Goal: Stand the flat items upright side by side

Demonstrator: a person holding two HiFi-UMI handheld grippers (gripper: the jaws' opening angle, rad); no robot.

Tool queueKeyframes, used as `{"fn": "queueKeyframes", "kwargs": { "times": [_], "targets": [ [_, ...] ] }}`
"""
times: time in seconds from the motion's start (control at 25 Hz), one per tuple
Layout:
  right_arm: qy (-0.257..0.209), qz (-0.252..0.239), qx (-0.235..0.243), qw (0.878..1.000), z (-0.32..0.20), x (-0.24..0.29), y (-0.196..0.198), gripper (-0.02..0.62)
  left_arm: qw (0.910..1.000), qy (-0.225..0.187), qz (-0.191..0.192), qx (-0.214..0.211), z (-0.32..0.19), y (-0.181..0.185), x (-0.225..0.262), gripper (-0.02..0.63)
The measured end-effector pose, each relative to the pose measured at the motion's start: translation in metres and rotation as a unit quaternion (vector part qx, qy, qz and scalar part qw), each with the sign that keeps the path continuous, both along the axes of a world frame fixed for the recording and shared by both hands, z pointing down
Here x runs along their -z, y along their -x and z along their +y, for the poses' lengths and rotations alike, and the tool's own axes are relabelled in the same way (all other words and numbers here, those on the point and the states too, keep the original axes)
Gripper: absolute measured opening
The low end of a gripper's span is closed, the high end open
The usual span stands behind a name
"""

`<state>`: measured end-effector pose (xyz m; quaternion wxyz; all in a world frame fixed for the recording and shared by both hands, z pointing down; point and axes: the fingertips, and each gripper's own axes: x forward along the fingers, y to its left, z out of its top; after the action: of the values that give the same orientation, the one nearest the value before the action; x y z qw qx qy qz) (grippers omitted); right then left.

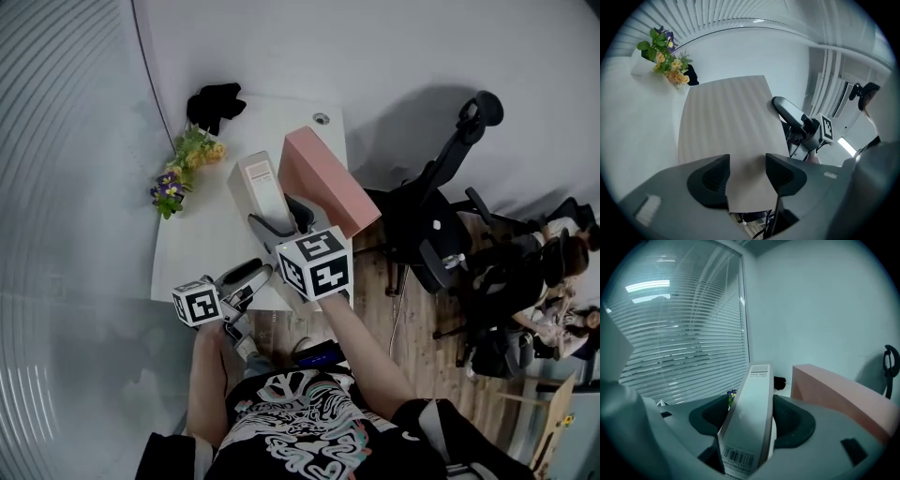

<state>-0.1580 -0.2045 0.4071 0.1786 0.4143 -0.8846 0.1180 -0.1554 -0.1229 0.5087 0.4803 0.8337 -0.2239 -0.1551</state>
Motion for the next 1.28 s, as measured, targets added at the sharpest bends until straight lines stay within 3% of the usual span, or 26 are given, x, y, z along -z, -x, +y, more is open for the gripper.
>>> {"fn": "queueKeyframes", "kwargs": {
  "times": [0.32, 0.68, 1.04, 1.28],
  "targets": [
    [-0.062, -0.038, -0.007, 0.997, 0.004, 0.015, -0.008, 0.295, 0.9998, 0.004, 0.008, 0.018, -0.004, -0.002, 0.000, 0.224],
    [-0.158, -0.069, -0.005, 0.985, 0.020, 0.025, -0.018, 0.299, 0.9986, 0.018, -0.009, 0.049, -0.008, 0.000, -0.011, 0.222],
    [-0.201, -0.073, -0.013, 0.977, 0.031, 0.024, -0.030, 0.302, 0.9983, 0.032, -0.012, 0.046, -0.009, -0.006, -0.017, 0.222],
    [-0.220, -0.076, -0.025, 0.972, 0.044, 0.023, -0.039, 0.302, 0.9974, 0.034, -0.046, 0.043, -0.009, -0.008, -0.028, 0.221]
  ]
}}
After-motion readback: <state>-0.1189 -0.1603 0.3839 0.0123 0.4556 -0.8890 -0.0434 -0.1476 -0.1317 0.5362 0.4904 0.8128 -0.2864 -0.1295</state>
